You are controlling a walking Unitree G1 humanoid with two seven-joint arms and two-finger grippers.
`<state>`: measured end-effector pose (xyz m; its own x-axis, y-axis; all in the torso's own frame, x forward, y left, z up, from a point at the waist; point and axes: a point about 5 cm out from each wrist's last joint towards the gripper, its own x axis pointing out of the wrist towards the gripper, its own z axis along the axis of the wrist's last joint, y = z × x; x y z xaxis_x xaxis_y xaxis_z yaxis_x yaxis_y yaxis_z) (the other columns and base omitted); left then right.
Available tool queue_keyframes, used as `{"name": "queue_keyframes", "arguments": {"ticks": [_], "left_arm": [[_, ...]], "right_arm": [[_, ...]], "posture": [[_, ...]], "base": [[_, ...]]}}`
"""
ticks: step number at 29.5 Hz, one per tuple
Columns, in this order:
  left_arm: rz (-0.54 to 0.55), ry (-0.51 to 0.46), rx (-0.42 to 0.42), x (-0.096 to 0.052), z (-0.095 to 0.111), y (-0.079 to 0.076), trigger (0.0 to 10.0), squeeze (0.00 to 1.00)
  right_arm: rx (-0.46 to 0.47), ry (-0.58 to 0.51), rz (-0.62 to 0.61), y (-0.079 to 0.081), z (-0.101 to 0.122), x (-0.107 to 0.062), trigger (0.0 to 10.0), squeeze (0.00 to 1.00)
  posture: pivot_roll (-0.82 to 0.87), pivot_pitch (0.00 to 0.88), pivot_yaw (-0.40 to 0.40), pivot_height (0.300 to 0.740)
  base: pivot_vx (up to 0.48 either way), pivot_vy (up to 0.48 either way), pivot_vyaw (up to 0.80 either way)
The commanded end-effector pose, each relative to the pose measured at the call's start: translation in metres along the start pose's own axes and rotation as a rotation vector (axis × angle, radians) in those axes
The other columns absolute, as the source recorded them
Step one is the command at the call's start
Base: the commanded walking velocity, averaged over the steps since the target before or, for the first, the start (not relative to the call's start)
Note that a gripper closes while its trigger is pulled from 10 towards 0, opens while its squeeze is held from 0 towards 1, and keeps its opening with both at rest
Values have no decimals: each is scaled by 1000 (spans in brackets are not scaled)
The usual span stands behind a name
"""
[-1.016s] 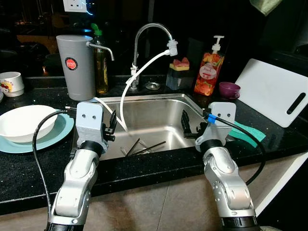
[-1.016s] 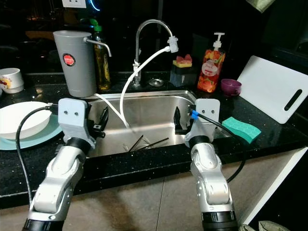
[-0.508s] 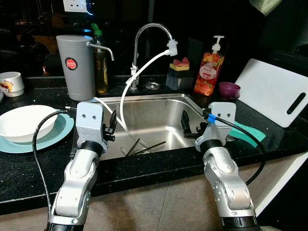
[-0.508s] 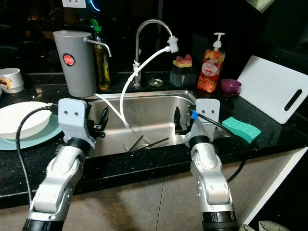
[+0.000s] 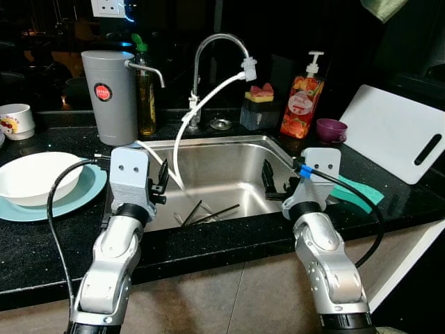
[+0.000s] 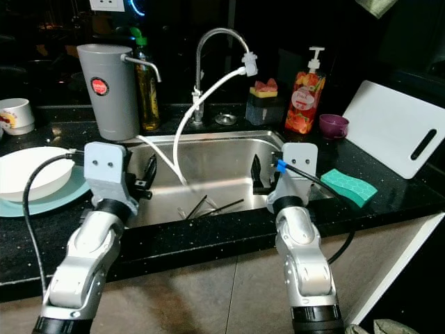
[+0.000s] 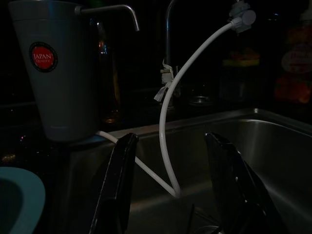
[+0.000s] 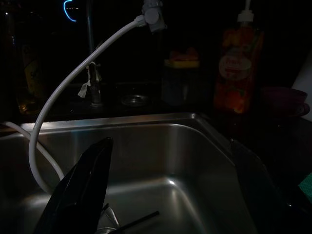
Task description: Kitchen organization
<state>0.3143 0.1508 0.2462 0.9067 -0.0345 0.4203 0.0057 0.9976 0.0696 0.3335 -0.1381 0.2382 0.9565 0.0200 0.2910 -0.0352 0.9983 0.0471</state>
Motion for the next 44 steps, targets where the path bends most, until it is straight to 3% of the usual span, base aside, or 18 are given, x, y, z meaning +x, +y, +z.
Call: {"name": "queue_keyframes", "arguments": {"ticks": [1,44], "left_arm": [[-5,9,-1,0,-3,-4,10000,0],[-2,6,-5,1,-3,-4,10000,0]], "right_arm": [[-9,-7,-5,-2,3,0,10000,0],[-11,-10,-4,-2,4,1,10000,0]], "posture": [[77,48,-81,740],[70,44,-81,740]], "base": [[0,0,0],[0,0,0]]}}
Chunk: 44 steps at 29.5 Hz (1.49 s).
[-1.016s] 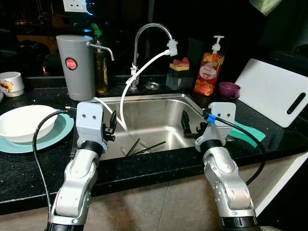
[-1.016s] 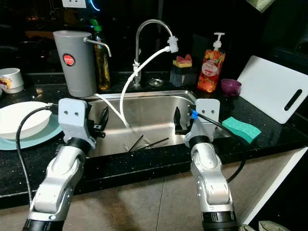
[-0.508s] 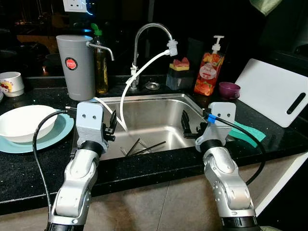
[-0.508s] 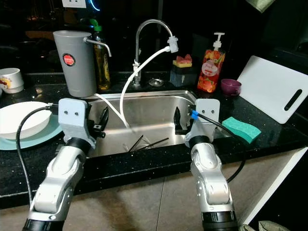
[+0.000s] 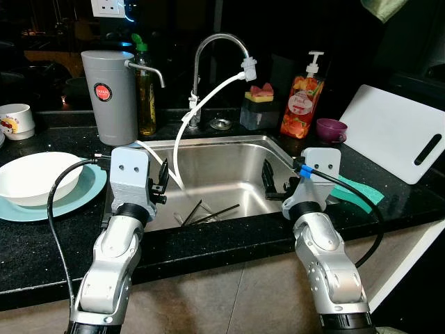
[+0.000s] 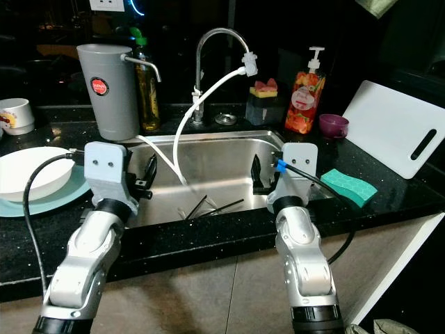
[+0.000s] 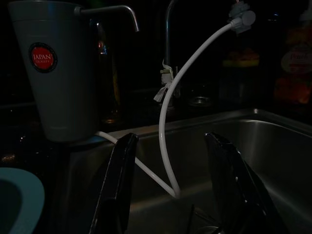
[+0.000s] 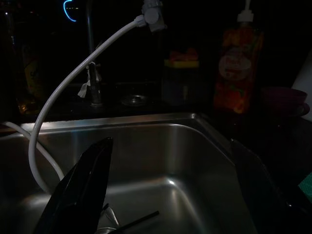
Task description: Kitchen organization
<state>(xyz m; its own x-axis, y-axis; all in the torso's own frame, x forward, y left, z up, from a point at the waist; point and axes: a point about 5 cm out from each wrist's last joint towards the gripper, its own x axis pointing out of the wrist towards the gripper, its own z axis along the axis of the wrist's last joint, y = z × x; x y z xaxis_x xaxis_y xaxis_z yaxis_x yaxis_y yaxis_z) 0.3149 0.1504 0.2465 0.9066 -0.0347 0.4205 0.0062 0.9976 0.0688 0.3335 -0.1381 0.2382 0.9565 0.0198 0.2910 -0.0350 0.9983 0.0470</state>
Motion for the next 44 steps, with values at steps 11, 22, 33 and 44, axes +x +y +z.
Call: {"name": "queue_keyframes", "arguments": {"ticks": [11,22,33,44], "left_arm": [[-12,4,-4,2,-3,-5,10000,0],[-14,0,1,3,-2,-4,10000,0],[-15,-1,-1,4,-2,-4,10000,0],[-10,2,3,2,-3,-3,10000,0]], "right_arm": [[-12,-12,-6,-2,4,0,10000,0],[-7,-16,-1,0,4,1,10000,0],[-7,-15,-4,-1,4,1,10000,0],[-7,-12,-2,0,4,0,10000,0]], "posture": [[67,38,-73,740],[76,29,-71,740],[75,32,-71,740],[79,41,-75,740]], "base": [[0,0,0],[0,0,0],[0,0,0],[0,0,0]]}}
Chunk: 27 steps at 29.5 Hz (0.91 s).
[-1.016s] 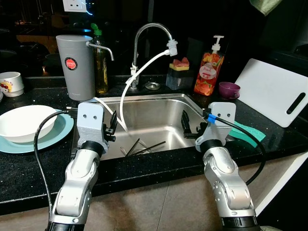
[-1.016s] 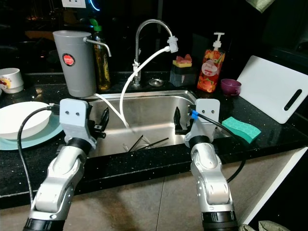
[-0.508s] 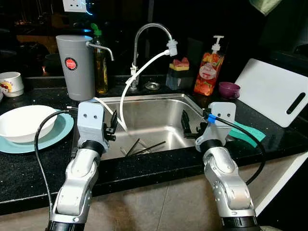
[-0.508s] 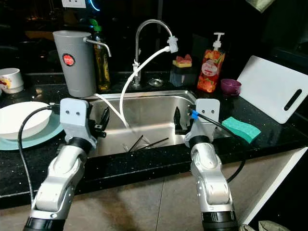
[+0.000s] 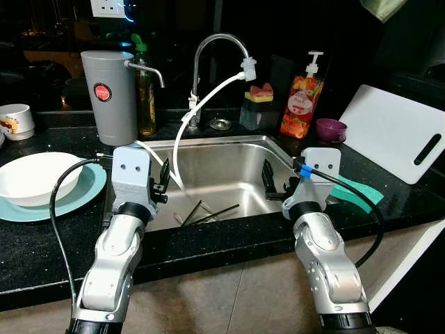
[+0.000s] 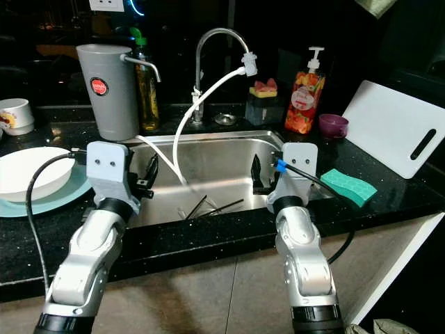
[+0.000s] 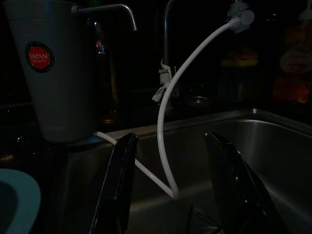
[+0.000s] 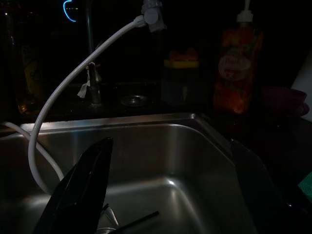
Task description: Kitchen organization
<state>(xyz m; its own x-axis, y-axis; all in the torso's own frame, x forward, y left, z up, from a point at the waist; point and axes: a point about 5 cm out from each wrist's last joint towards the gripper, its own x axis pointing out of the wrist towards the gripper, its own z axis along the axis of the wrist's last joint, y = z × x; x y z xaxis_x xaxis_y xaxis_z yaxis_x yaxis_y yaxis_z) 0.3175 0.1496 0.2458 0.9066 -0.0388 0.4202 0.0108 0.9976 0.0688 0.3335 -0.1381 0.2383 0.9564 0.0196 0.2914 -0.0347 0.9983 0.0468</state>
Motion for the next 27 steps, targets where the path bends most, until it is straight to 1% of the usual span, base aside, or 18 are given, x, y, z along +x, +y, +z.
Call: {"name": "queue_keyframes", "arguments": {"ticks": [1,27], "left_arm": [[-4,3,5,0,-1,-2,10000,0],[8,5,0,-2,-1,-2,10000,0]], "right_arm": [[-6,-10,-1,0,3,0,10000,0],[-8,-9,1,-1,4,1,10000,0]], "posture": [[81,45,-78,740],[75,50,-87,740]], "base": [[0,0,0],[0,0,0]]}}
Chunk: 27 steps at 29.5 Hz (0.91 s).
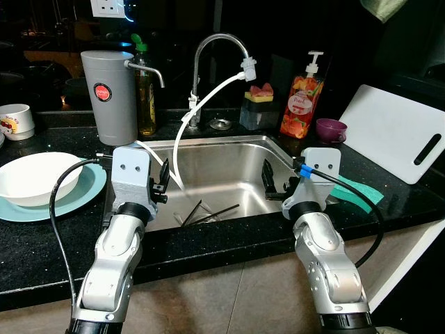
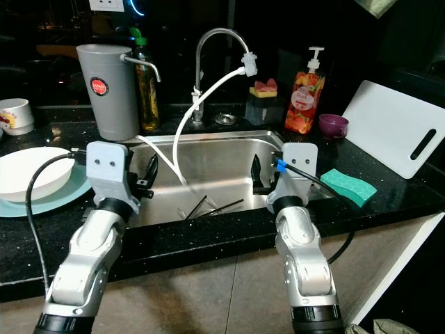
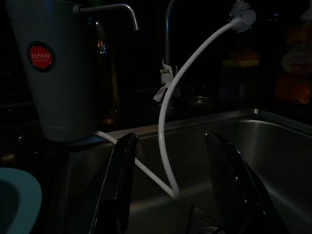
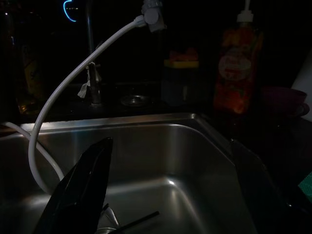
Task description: Kitchen organization
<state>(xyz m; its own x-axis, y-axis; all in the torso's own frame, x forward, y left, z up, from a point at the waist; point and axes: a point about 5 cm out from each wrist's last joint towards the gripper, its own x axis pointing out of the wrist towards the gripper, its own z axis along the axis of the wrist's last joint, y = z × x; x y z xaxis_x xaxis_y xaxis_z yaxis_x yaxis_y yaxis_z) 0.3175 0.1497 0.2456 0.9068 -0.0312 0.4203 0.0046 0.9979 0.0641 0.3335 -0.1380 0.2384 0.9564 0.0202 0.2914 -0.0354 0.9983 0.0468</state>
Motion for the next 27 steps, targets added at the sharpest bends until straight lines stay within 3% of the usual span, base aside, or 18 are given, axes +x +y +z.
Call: {"name": "queue_keyframes", "arguments": {"ticks": [1,27], "left_arm": [[1,5,1,-1,-1,-3,10000,0],[-1,-1,0,0,-1,-3,10000,0]], "right_arm": [[-8,-9,0,-1,4,1,10000,0],[-8,-14,-3,-1,5,2,10000,0]], "posture": [[76,49,-87,740],[75,43,-82,740]], "base": [[0,0,0],[0,0,0]]}}
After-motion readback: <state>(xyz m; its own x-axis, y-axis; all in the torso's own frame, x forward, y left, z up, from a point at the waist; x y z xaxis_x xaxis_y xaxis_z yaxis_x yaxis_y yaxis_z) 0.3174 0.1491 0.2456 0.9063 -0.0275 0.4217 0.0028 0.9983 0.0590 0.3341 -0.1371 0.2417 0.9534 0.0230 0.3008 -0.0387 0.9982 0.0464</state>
